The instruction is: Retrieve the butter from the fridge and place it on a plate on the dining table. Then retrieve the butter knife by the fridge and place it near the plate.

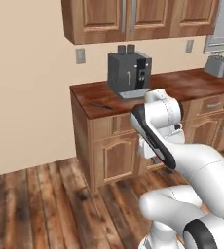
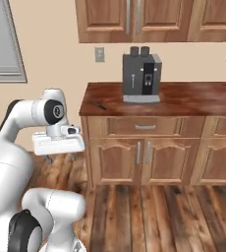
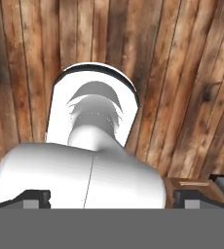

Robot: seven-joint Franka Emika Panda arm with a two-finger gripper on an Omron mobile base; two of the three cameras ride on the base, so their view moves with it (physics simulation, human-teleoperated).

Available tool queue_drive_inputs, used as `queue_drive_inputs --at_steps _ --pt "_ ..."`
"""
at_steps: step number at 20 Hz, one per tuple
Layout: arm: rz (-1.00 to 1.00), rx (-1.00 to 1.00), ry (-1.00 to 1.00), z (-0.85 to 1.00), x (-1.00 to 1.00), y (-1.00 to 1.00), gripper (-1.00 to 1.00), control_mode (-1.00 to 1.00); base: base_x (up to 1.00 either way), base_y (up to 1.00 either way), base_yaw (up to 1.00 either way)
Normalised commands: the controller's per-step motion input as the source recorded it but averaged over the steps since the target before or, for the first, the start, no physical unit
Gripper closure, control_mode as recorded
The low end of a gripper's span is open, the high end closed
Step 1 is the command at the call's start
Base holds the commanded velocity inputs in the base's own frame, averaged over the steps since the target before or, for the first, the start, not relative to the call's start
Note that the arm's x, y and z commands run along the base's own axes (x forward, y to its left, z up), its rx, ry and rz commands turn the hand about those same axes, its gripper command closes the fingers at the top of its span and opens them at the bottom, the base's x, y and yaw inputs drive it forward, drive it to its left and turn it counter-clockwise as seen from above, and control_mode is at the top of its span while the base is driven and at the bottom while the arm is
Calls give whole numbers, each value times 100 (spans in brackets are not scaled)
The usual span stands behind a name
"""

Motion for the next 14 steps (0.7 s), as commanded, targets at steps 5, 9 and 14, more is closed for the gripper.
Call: queue_drive_inputs --at_steps 5,9,14 --pt "0 0 0 0 0 0 -100 100 100 12 -7" --pt "0 0 0 0 0 0 -100 100 92 0 1" --pt "0 0 0 0 0 0 -100 100 98 -4 15"
